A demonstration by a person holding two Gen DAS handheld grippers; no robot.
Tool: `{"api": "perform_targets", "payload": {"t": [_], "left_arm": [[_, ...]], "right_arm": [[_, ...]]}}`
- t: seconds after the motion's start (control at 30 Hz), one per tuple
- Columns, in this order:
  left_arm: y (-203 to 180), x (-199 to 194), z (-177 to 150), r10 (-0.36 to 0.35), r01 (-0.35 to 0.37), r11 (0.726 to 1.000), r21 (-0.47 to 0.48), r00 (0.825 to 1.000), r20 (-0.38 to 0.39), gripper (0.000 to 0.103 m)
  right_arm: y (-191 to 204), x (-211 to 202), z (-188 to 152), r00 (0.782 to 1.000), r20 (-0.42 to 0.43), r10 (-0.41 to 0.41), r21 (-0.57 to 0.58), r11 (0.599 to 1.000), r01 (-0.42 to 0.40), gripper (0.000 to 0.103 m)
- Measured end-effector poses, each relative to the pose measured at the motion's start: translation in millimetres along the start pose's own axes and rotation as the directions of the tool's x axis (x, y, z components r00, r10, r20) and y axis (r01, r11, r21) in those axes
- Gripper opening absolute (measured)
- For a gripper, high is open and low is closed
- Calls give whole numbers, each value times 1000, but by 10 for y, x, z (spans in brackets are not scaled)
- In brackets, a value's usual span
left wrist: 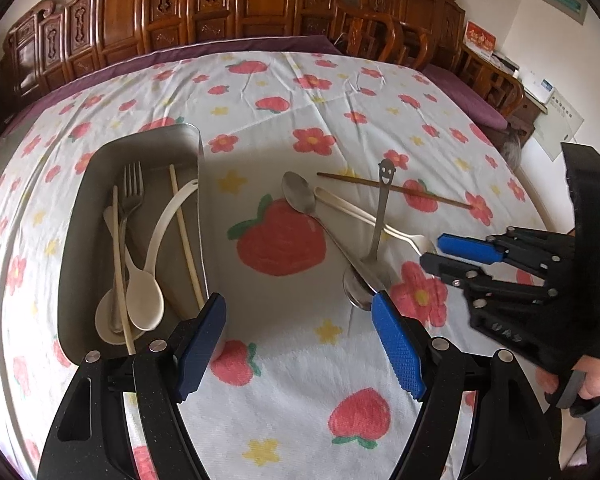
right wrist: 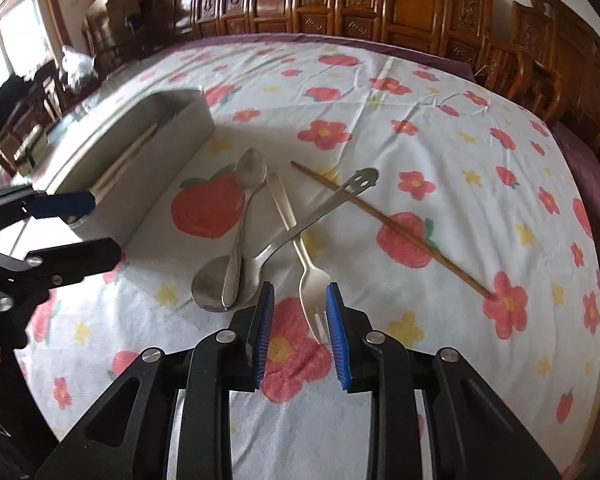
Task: Organize utensils
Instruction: 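Grasp the white plastic fork with the right tool and lift it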
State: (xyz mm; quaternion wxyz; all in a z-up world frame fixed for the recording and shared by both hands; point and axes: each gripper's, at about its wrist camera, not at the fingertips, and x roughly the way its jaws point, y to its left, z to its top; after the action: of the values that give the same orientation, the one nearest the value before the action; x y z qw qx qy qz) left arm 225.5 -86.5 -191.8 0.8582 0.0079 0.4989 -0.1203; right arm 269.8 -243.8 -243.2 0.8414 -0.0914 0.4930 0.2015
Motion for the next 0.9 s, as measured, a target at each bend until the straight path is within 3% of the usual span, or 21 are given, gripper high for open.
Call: {"api": "perform_targets", "payload": {"t": [0.2,0.23,0.33,0.43,0.8,0.9], "left_arm": [[-31,52,-22,-1,1,1000,3,1000,-13,72],[-37,66,-22,-2,2,1000,3,1000,-16,72],[-54,93,-23,-2,3,1000,5,1000,-22,72],[-72,124,-17,-5,5,1000,2,1000,-25,72],[-124,352,210,-21,20,999,-41,999,-30,72],[-132,463,378,-8,6,999,-54,1000,-24,63]], "right_arm": [[49,97,-15,996,-17,-85,-78,993,83,26],[36,100,-16,995,-20,-98,-82,992,96,19],[-65,97,-13,992,-32,-125,-60,991,123,9],[-204,90,-9,990,-46,-133,-13,991,133,4],[-609,-89,-106,986,-76,-146,107,982,154,2],[-699,-129,-136,984,-74,-164,130,976,173,2]]}}
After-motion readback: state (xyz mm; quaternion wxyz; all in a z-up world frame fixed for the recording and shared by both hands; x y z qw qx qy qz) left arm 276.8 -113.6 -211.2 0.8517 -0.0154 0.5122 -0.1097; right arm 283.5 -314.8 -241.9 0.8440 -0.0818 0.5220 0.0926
